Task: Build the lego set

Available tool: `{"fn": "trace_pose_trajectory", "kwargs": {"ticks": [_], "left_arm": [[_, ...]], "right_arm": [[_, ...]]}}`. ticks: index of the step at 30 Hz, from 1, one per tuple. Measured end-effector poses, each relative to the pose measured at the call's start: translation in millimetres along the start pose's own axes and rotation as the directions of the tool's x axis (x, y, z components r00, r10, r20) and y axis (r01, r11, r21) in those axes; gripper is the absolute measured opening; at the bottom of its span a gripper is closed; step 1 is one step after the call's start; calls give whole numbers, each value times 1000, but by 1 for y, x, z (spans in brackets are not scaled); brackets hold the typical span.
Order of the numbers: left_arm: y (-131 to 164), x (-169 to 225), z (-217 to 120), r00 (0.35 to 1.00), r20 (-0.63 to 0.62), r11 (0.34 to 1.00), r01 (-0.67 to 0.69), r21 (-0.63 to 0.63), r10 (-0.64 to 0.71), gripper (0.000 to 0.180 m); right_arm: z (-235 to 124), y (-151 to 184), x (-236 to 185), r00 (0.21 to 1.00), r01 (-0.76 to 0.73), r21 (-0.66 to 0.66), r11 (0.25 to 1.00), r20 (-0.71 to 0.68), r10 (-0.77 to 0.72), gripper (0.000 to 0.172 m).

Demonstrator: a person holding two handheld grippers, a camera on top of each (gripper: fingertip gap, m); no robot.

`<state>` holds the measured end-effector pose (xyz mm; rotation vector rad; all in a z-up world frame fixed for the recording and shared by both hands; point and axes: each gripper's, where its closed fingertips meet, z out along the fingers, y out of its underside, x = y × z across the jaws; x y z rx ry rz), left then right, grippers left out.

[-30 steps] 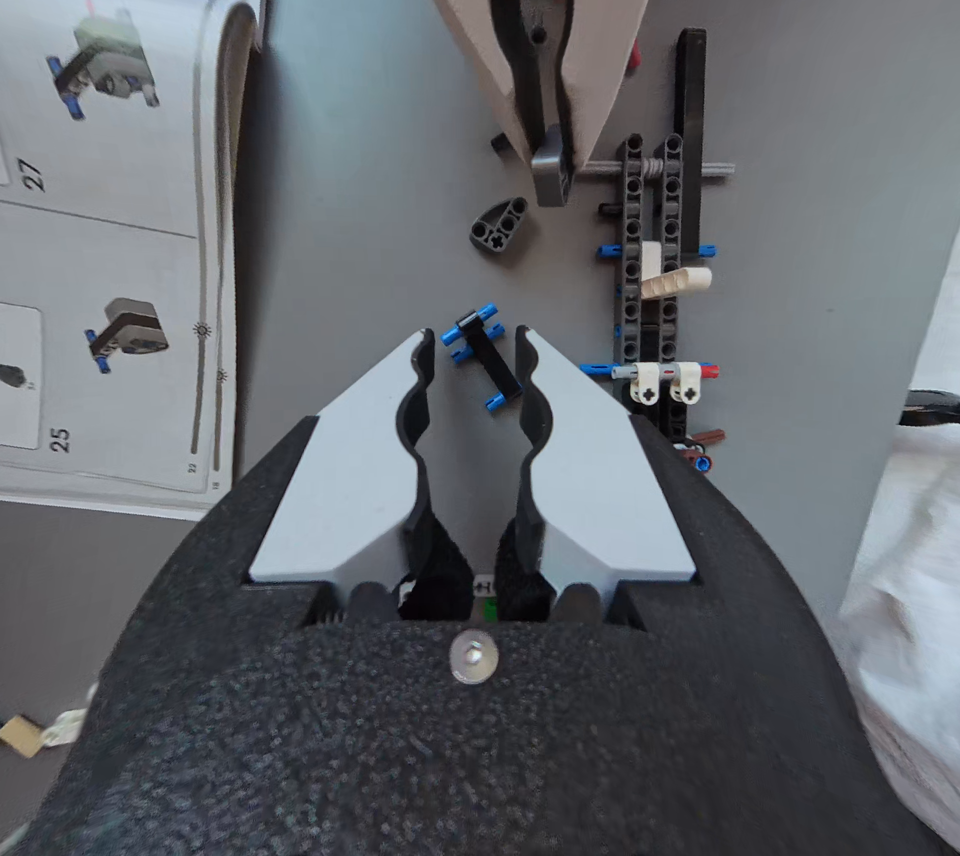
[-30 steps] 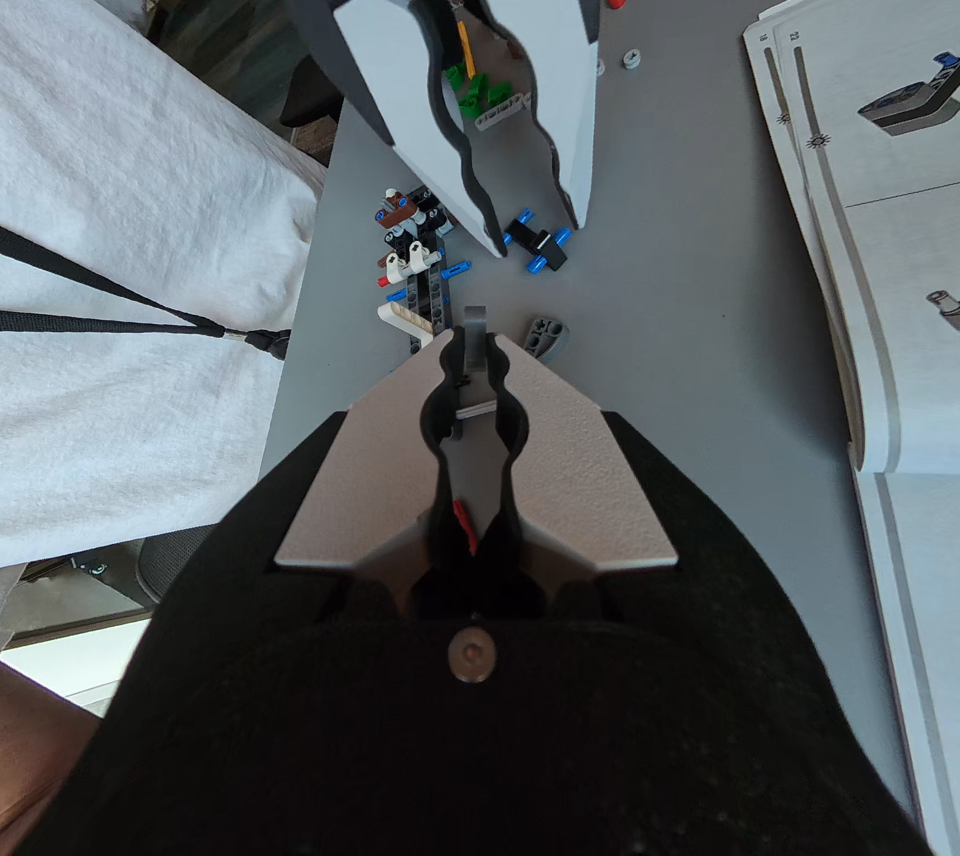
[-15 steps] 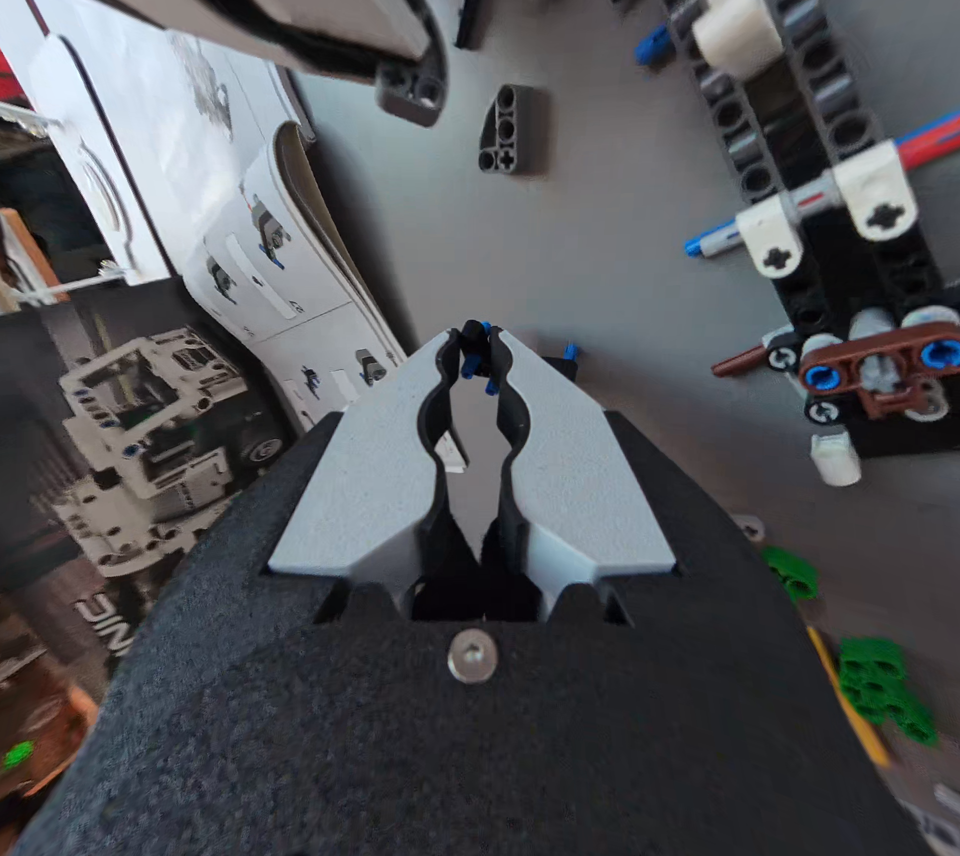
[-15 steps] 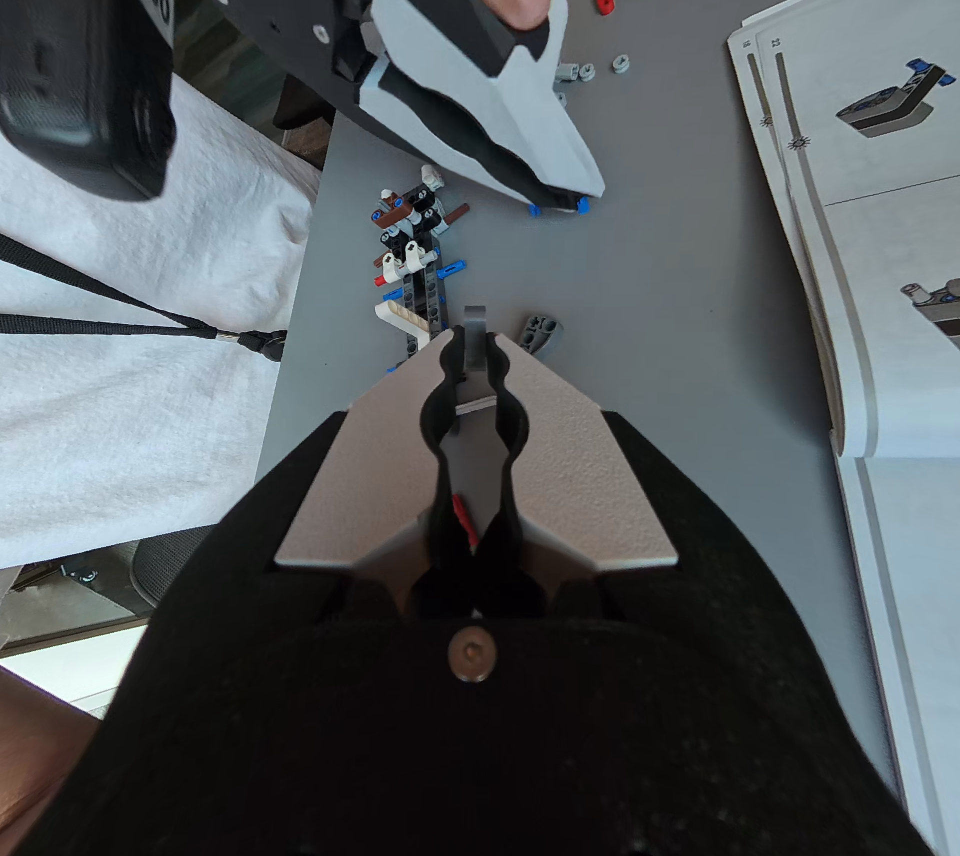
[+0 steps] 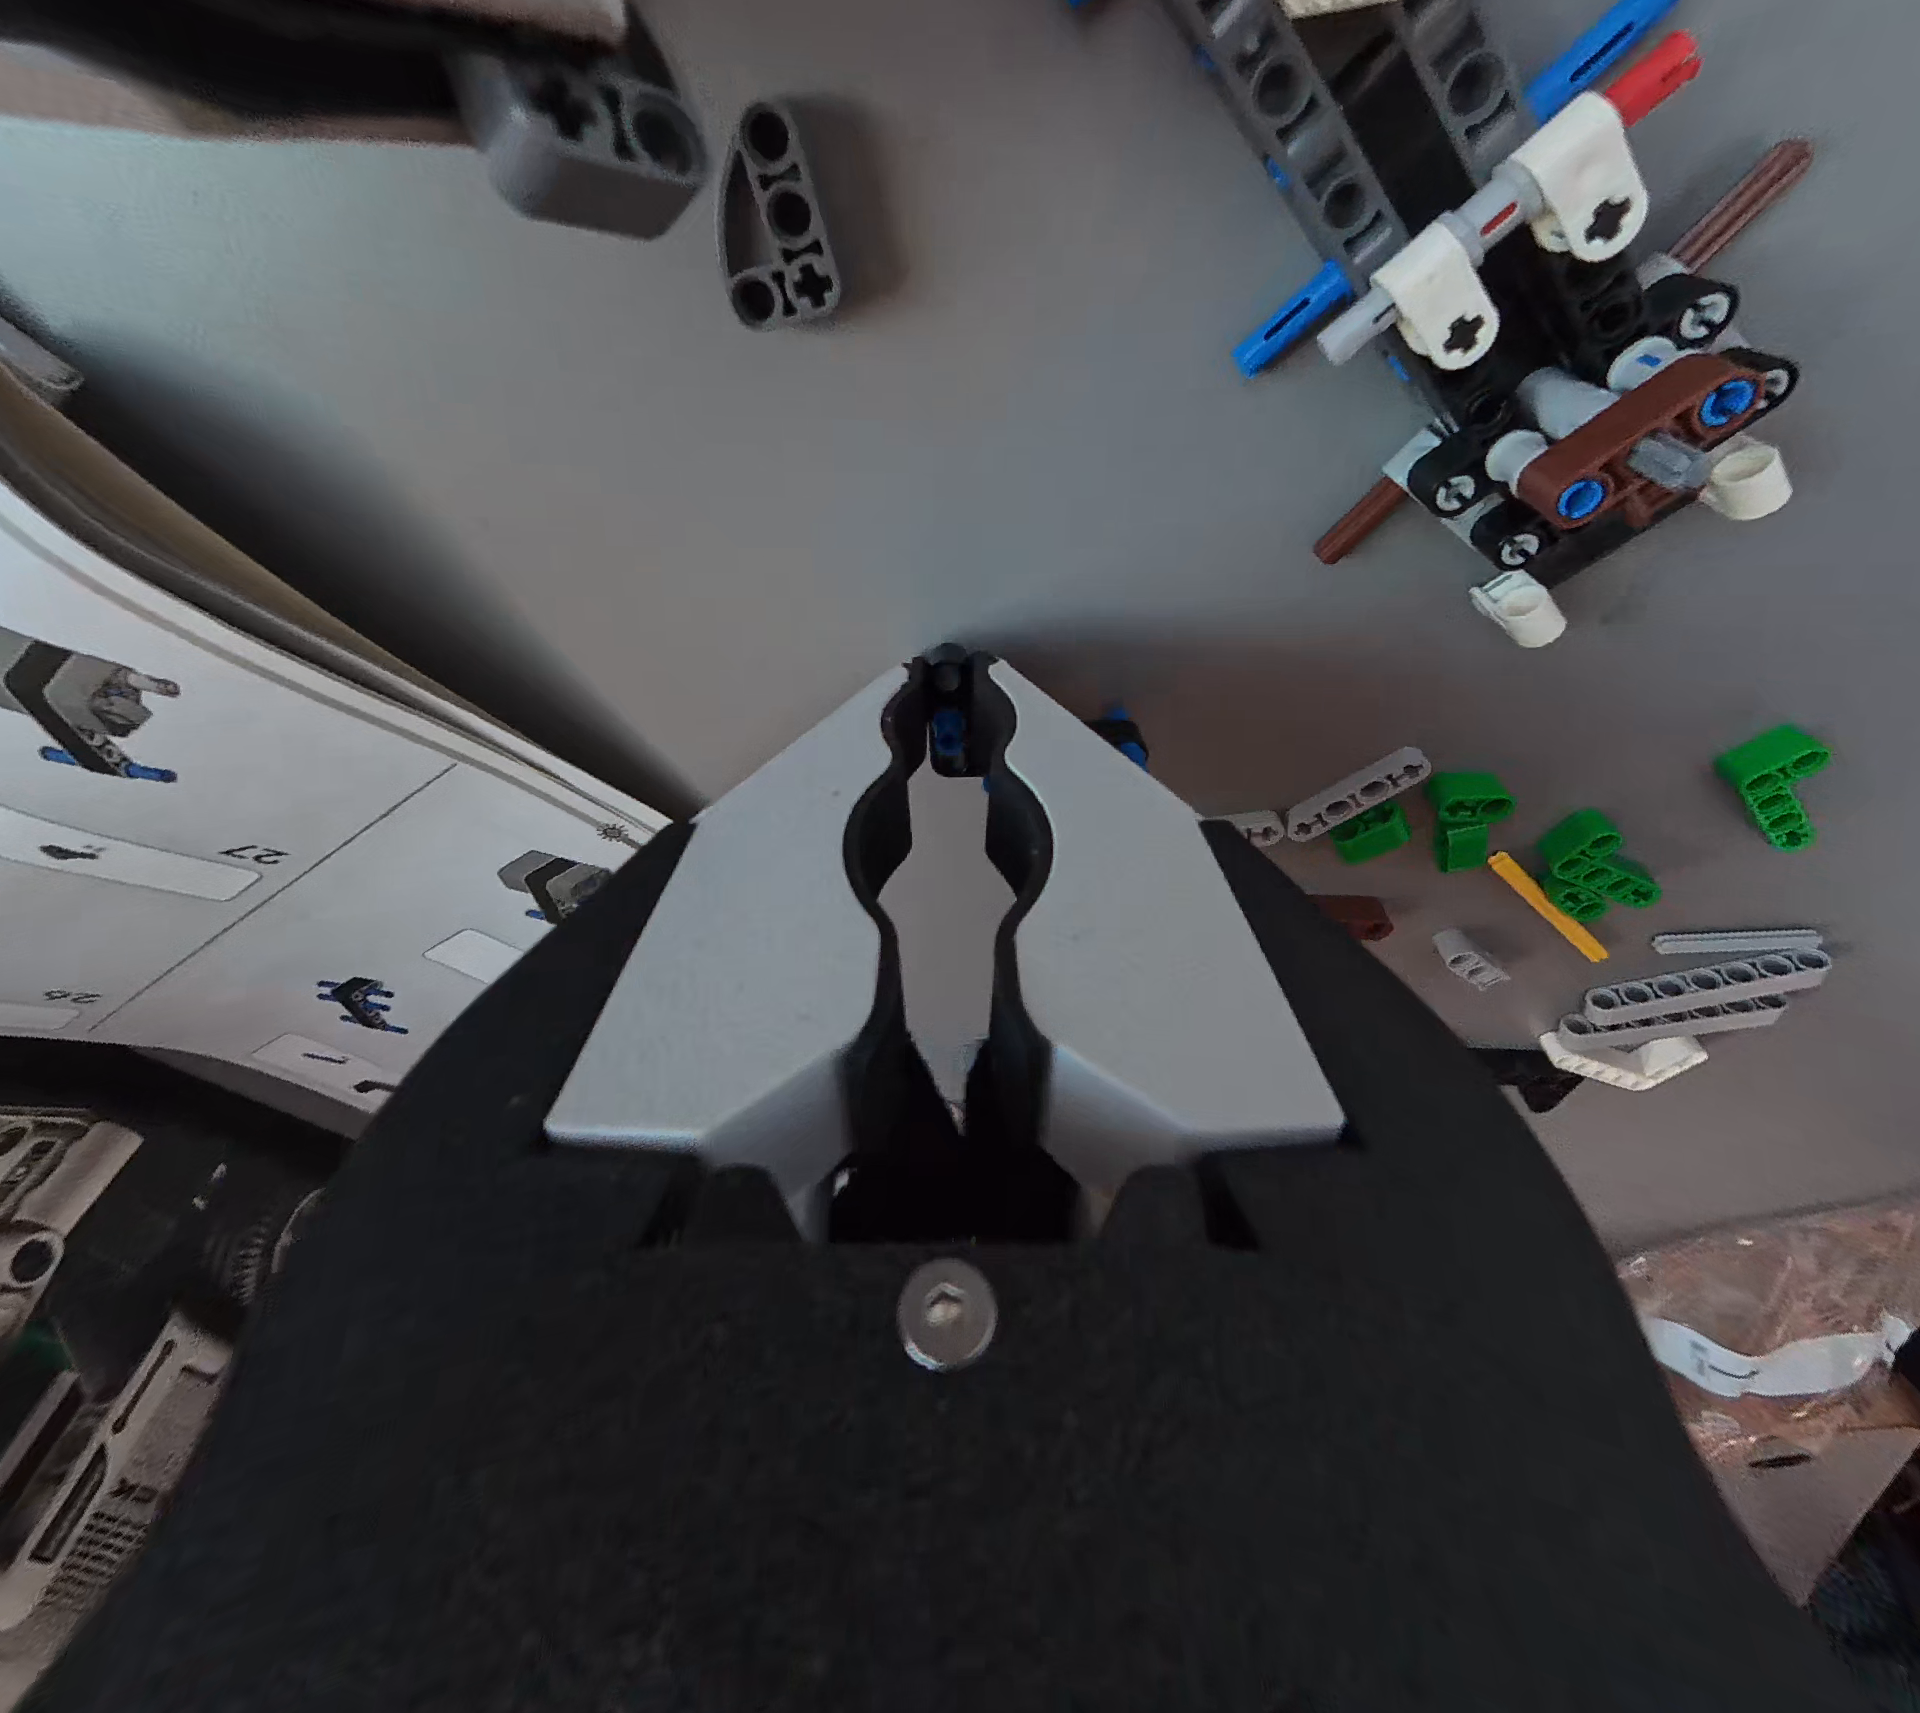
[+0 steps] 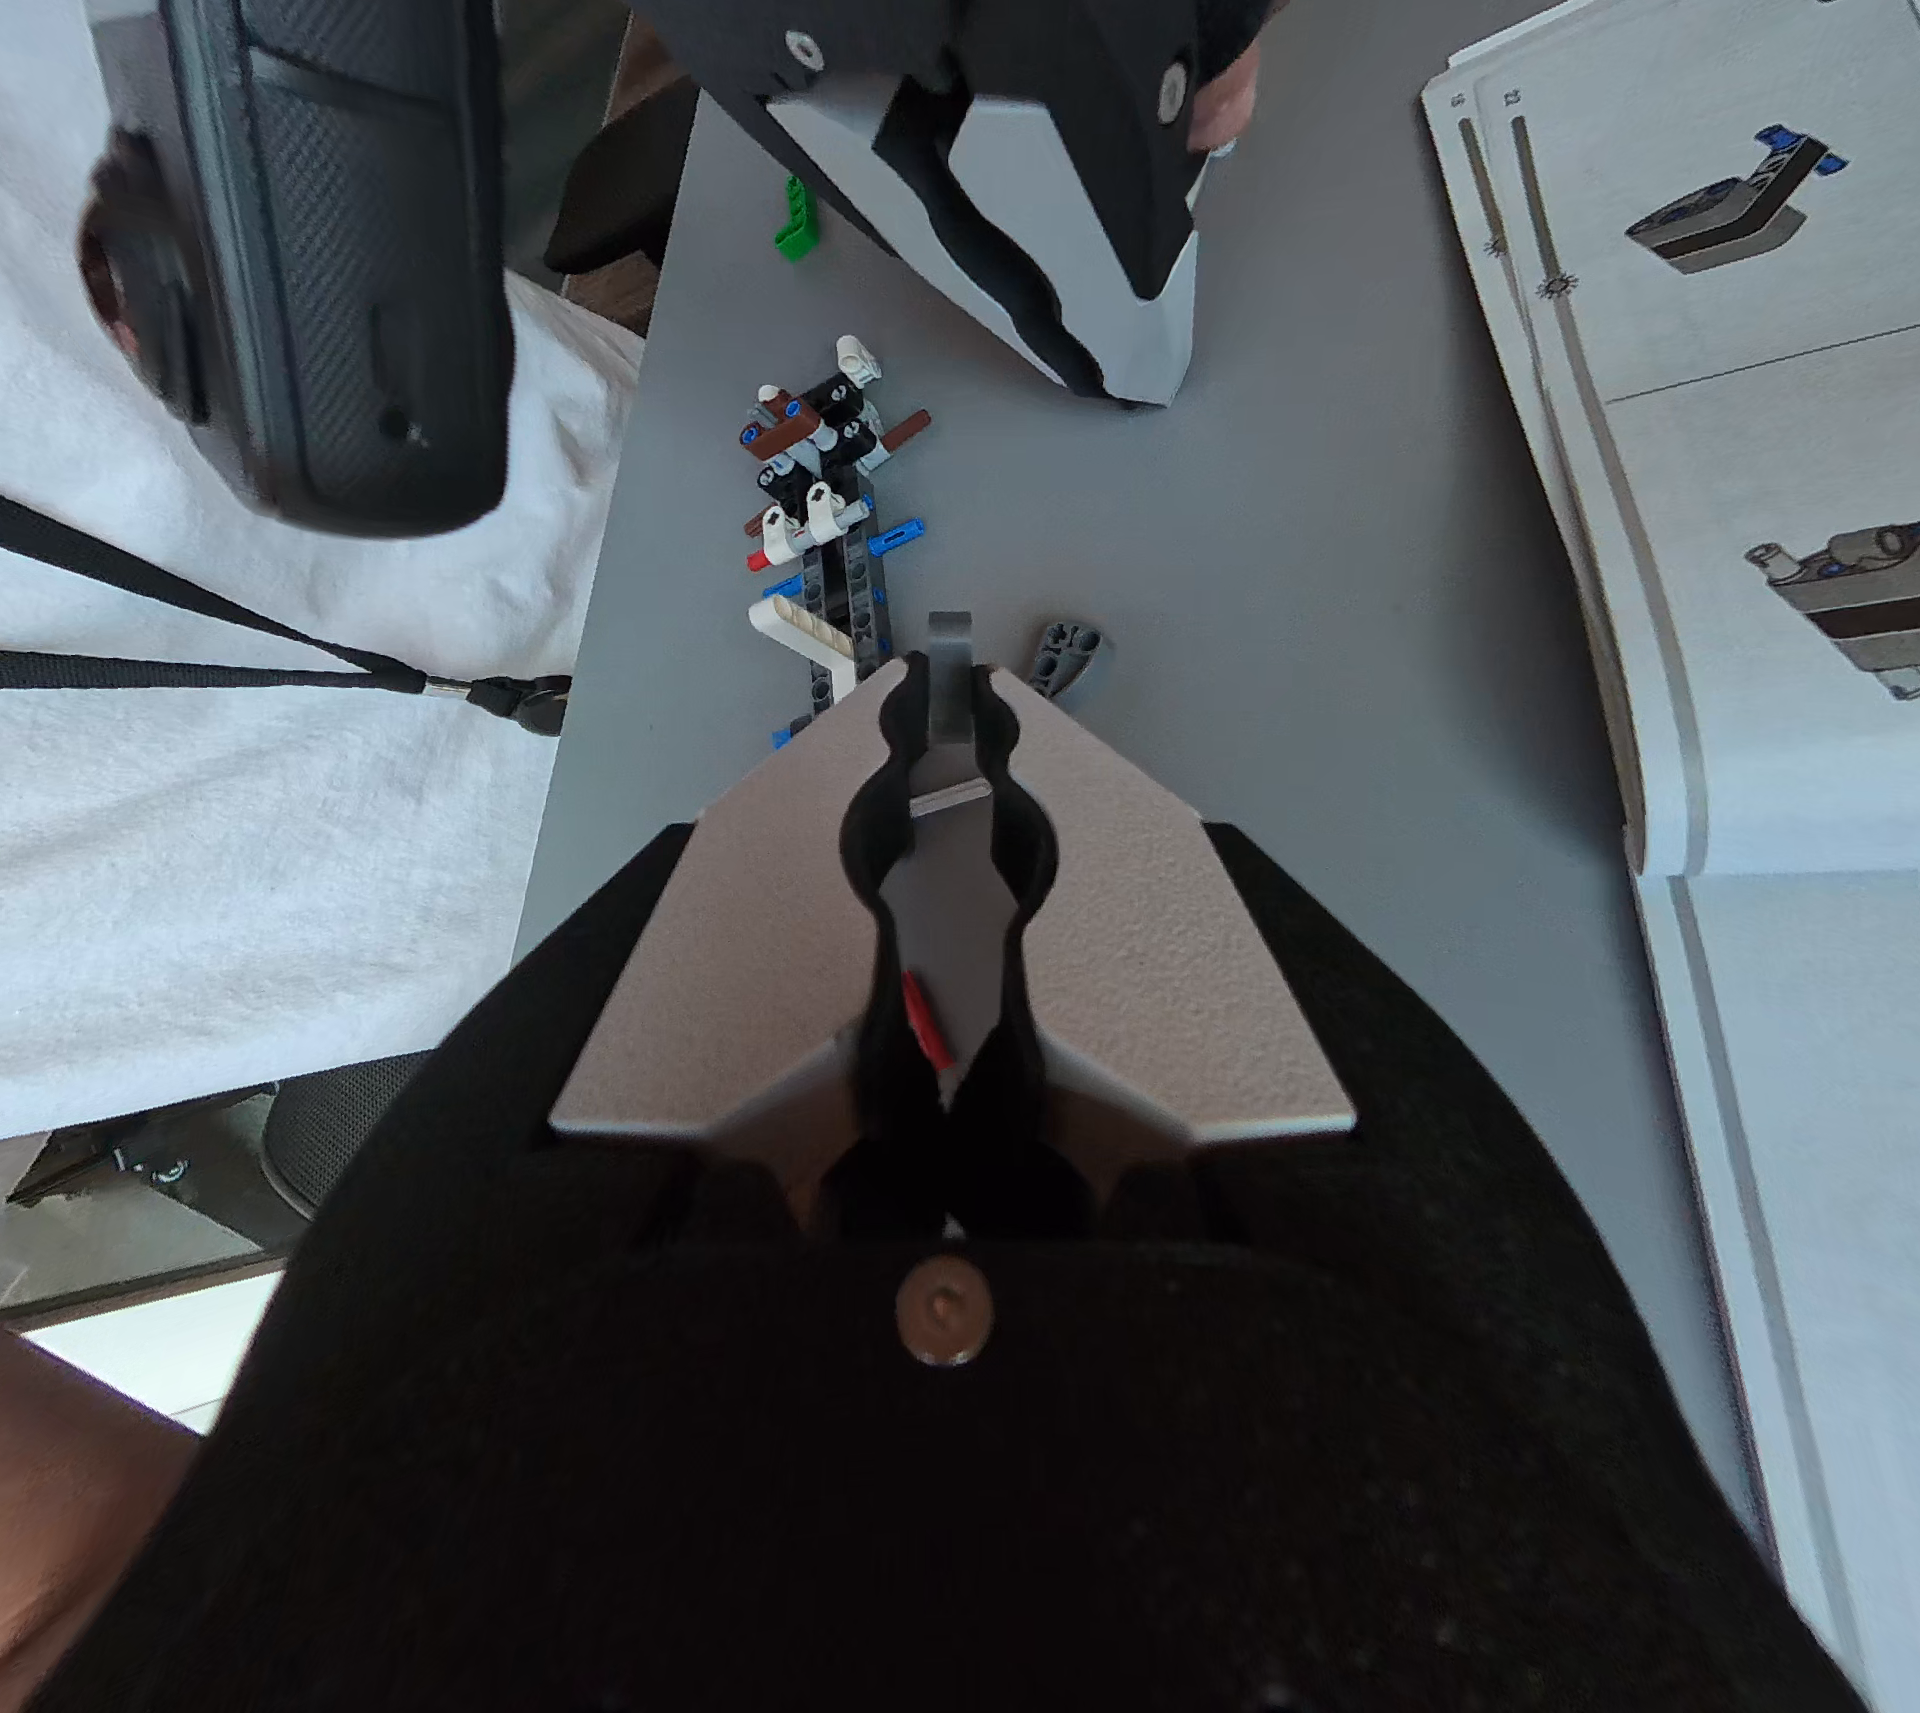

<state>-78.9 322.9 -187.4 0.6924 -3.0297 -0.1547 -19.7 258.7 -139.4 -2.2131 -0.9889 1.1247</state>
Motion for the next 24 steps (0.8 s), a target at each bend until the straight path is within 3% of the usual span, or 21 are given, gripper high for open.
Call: {"fn": "trace_pose_trajectory", "kwargs": {"ticks": [9,13,18,21,24], "left_arm": [[-8,1,0,998,60,999,-34,23,33,5],[-19,0,-8,998,61,977,-5,212,-8,5],[-37,-4,-24,996,18,864,66,499,-86,5],[-35,-4,-20,994,-20,829,101,550,-108,5],[-31,-3,-9,994,-20,836,103,539,-110,5]], "right_arm": [[-2,1,2,1000,-9,4,1000,2,9,6],[0,1,0,1000,-6,-1,1000,6,6,6],[2,3,1,1000,-13,-6,1000,13,13,6],[4,4,2,1000,-19,-12,1000,17,20,6],[5,5,3,999,-25,-14,1000,20,25,7]]}}
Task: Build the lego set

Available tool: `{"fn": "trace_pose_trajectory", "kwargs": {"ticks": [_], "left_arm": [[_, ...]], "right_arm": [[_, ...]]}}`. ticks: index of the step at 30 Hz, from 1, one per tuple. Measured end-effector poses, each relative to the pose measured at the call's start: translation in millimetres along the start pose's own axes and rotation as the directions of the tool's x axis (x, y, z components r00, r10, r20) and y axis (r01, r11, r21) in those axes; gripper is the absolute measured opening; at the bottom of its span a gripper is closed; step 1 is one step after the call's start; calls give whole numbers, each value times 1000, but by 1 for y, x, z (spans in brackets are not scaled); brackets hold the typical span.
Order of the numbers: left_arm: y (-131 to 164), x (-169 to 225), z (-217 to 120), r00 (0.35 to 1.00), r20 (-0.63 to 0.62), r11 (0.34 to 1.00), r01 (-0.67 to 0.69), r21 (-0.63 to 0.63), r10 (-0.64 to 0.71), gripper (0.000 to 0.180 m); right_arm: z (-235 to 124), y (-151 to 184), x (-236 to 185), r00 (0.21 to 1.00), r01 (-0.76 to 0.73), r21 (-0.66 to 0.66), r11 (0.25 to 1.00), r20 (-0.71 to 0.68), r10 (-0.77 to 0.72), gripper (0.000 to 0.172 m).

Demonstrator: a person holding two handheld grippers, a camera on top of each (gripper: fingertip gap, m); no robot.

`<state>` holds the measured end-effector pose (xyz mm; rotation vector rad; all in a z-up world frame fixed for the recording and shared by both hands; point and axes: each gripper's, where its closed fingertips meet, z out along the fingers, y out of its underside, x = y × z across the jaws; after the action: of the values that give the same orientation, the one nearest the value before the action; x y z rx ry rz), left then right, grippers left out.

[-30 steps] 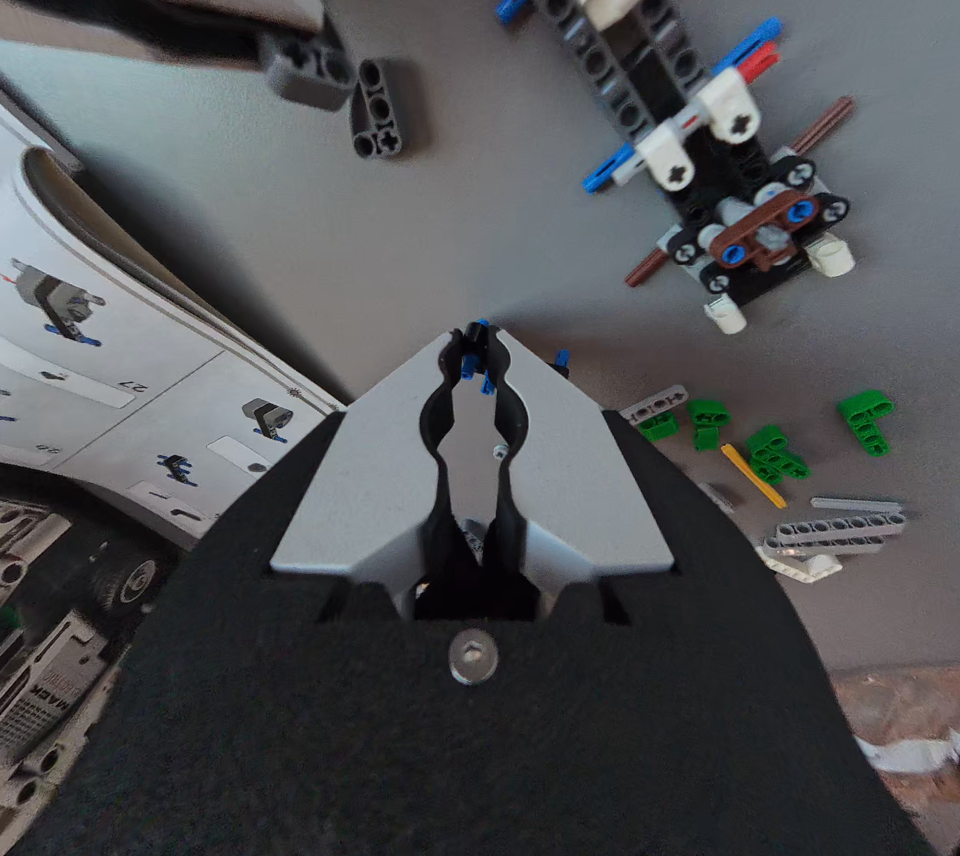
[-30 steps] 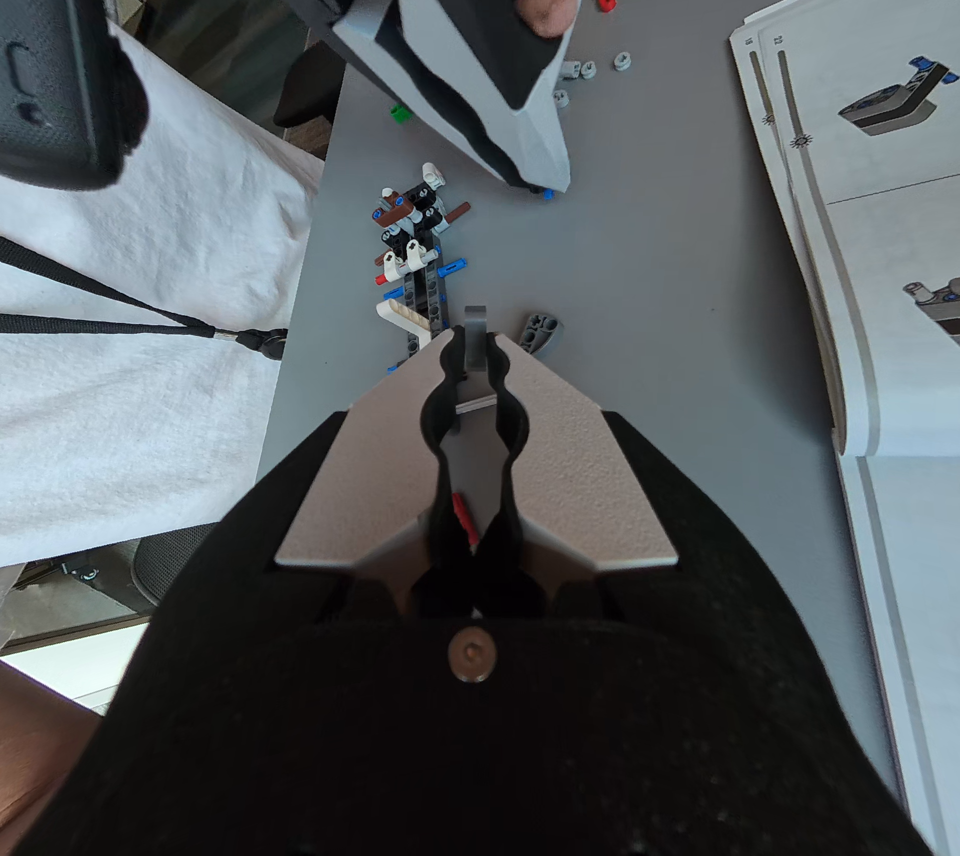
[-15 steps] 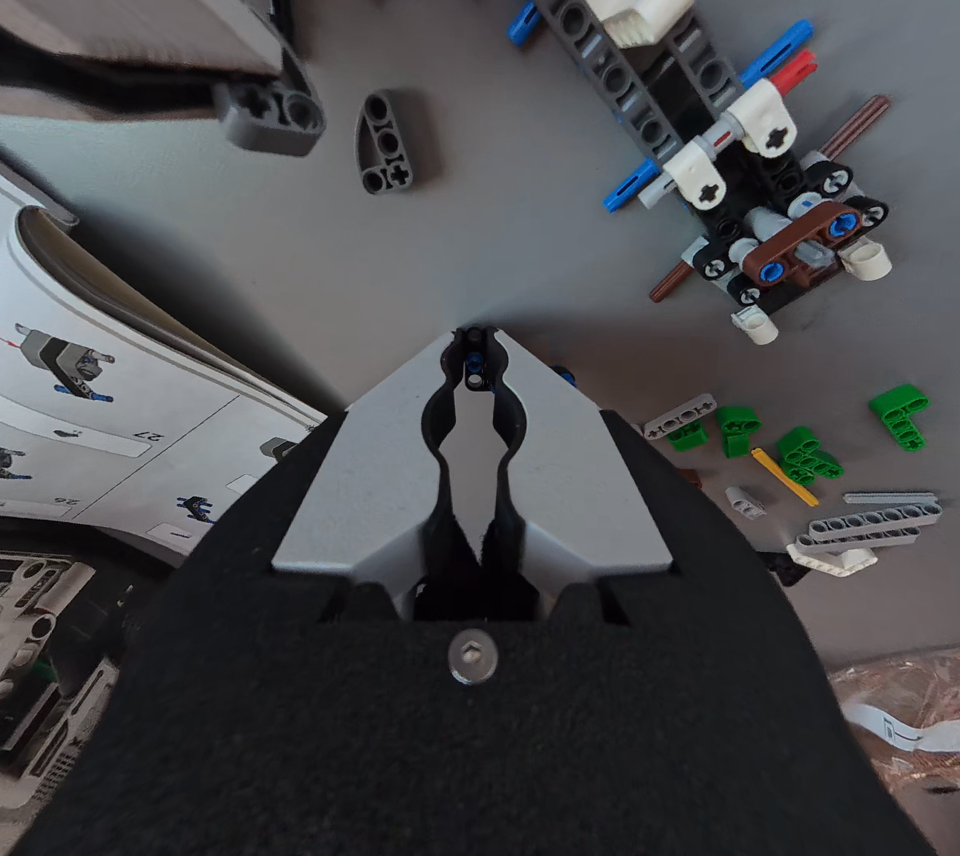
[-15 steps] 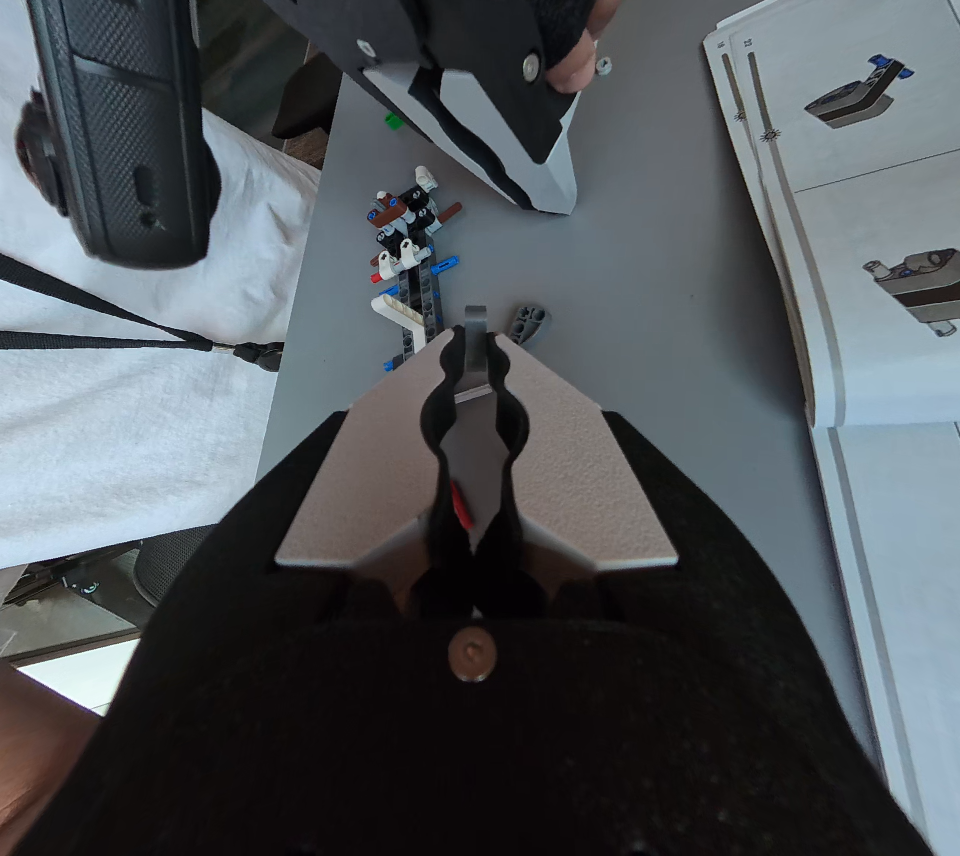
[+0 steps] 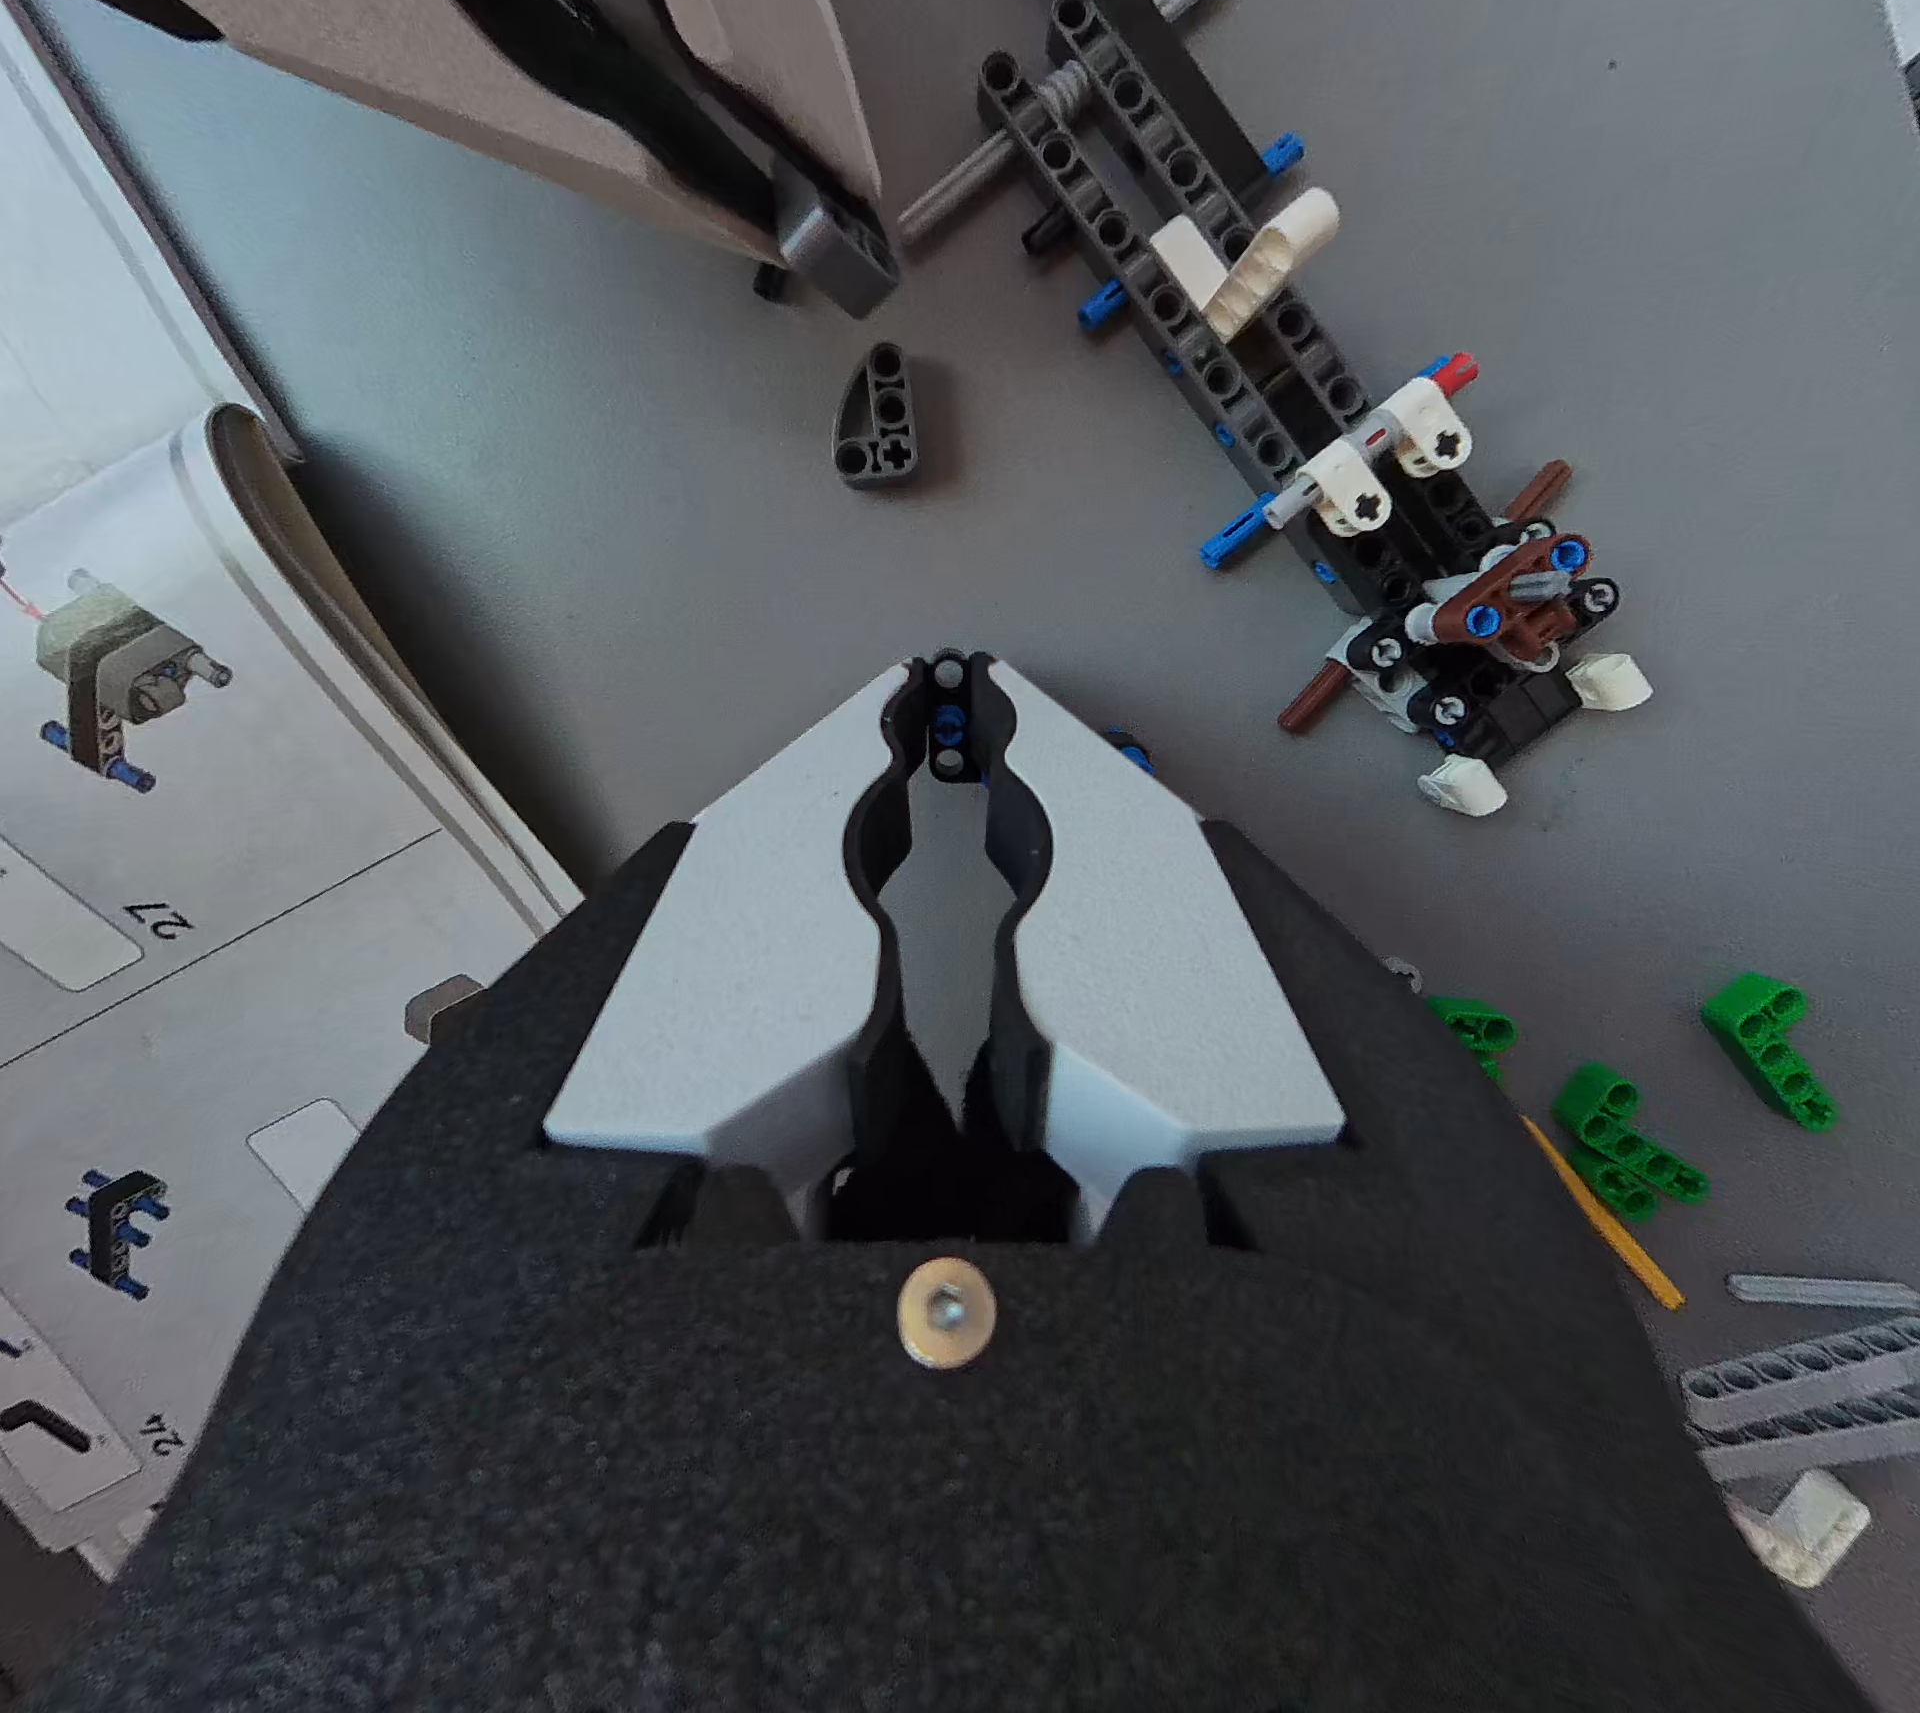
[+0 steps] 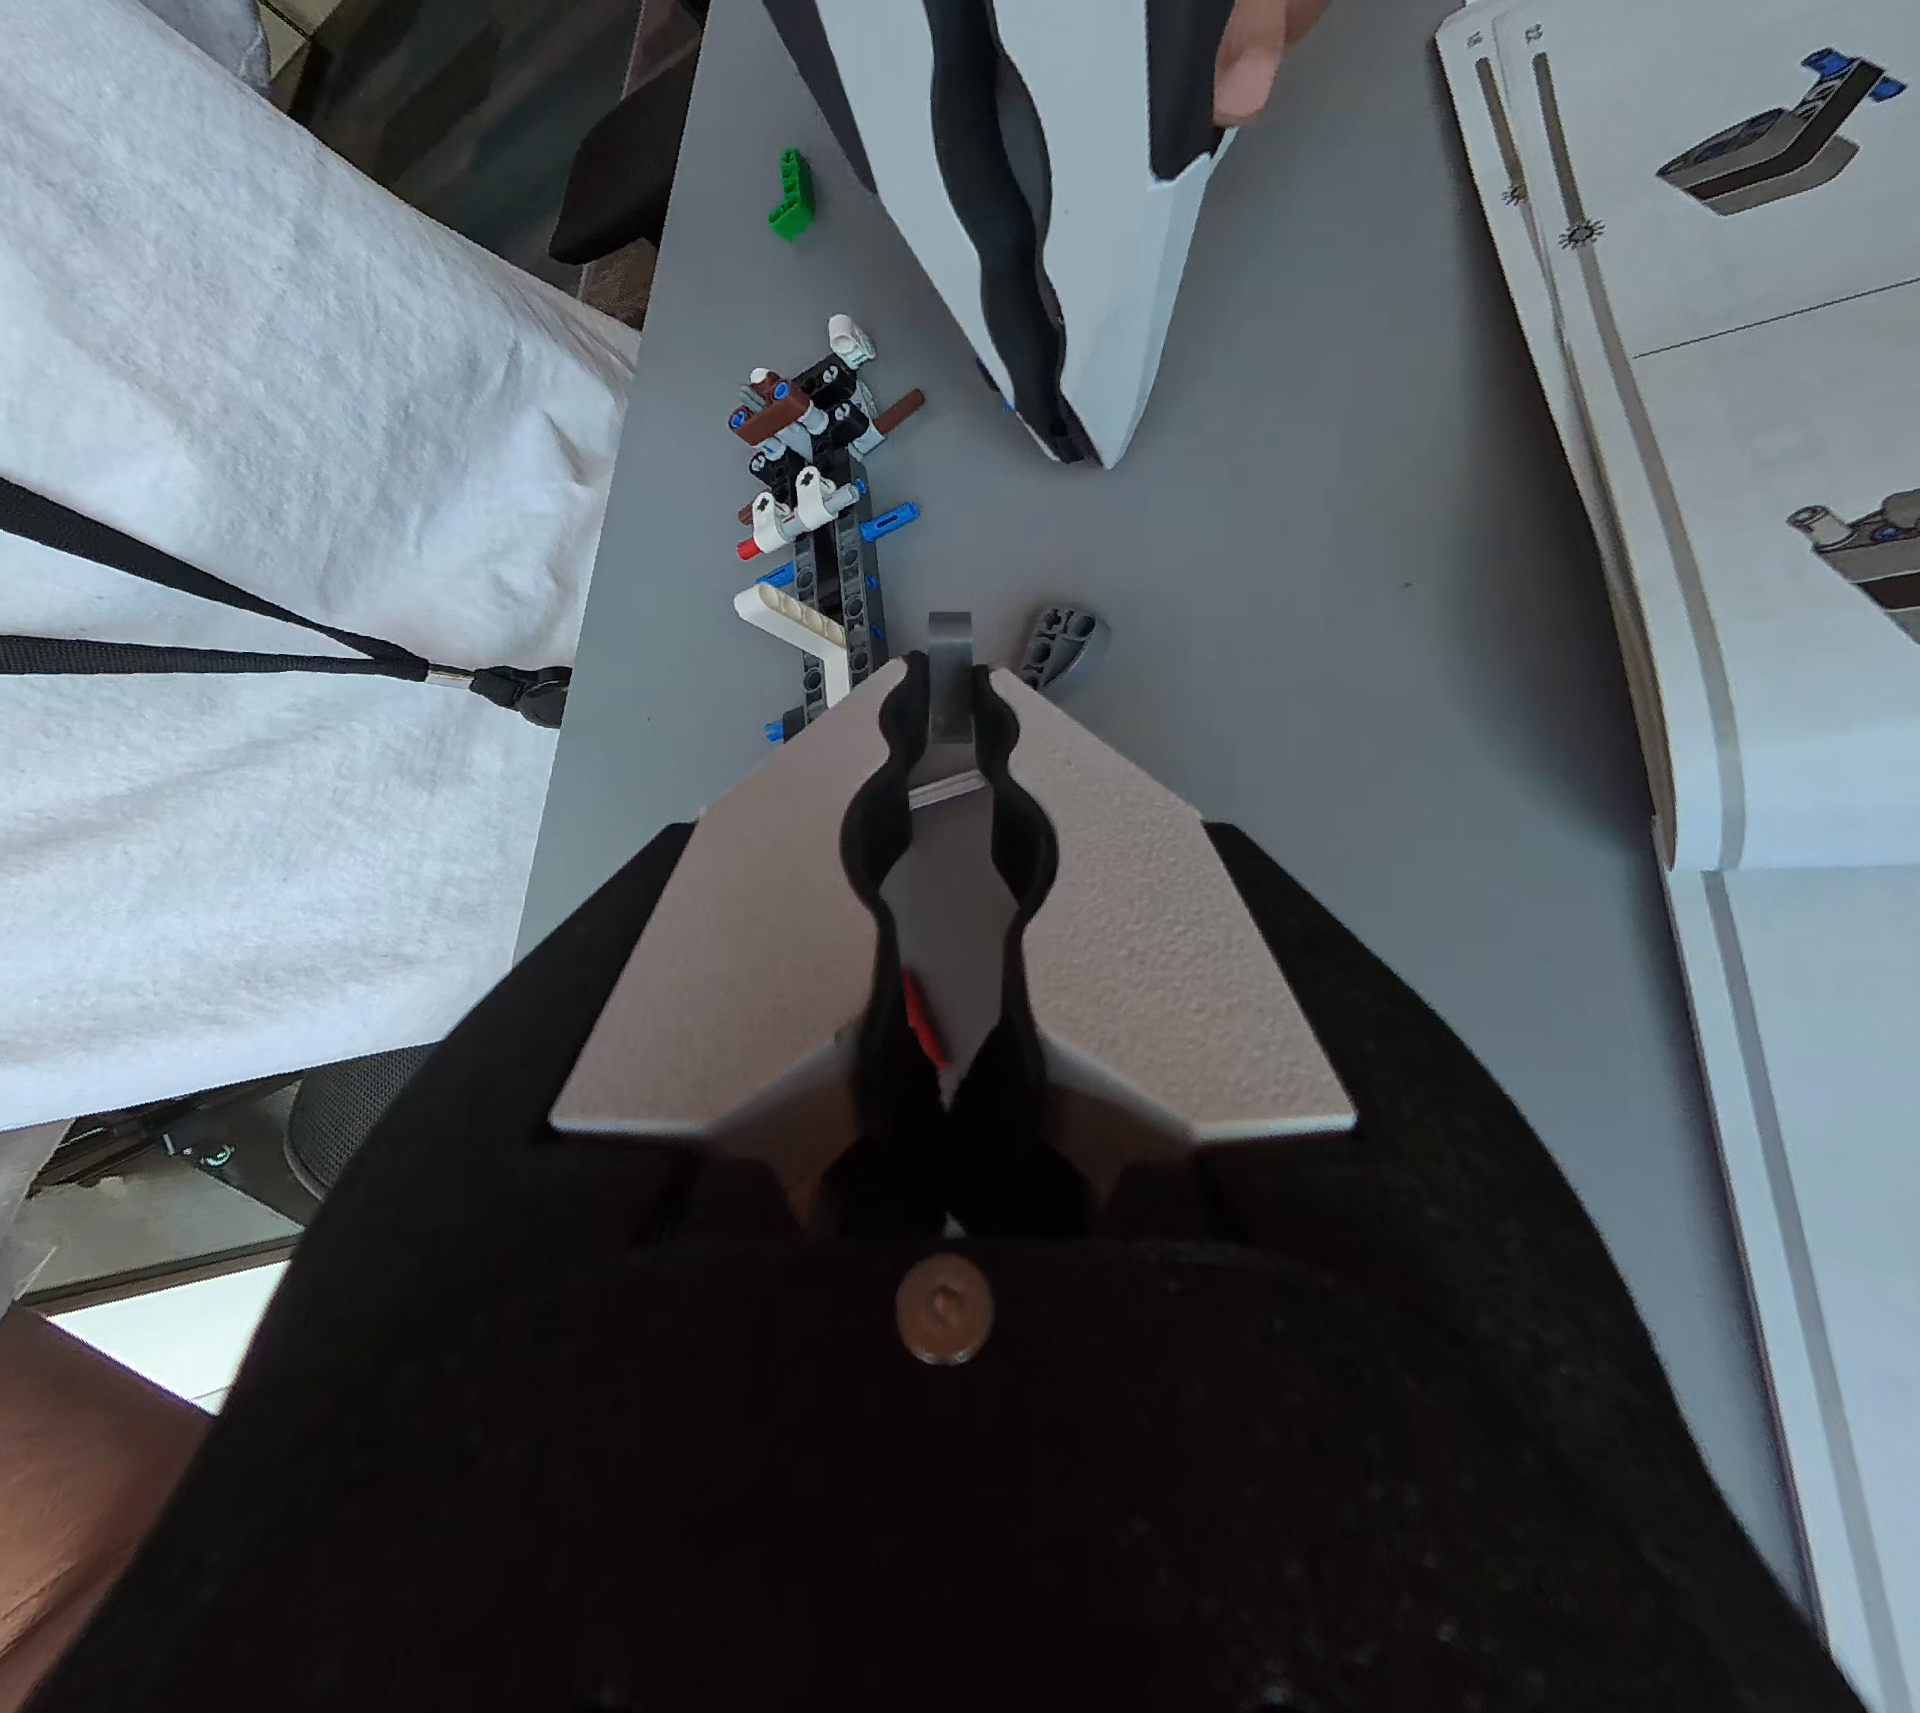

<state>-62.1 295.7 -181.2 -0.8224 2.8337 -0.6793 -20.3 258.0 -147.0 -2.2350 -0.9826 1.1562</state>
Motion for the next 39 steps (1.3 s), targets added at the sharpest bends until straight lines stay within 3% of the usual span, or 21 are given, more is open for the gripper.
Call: {"fn": "trace_pose_trajectory", "kwargs": {"ticks": [10,16,24,33,39], "left_arm": [[3,4,5,1000,-8,1000,-19,4,19,6],[1,5,3,1000,-17,1000,2,26,-1,16],[-24,-1,-36,993,44,965,98,244,-112,26],[-45,20,-48,954,290,971,-139,193,79,38],[-43,21,-49,886,426,964,-246,105,180,17]], "right_arm": [[1,4,2,1000,-15,-8,1000,7,15,7],[2,4,2,1000,-14,-10,1000,9,14,6],[8,-23,-6,999,1,103,995,51,-6,6],[21,-51,-26,950,-170,200,965,293,106,6],[30,-54,-38,928,-177,173,969,358,105,6]]}}
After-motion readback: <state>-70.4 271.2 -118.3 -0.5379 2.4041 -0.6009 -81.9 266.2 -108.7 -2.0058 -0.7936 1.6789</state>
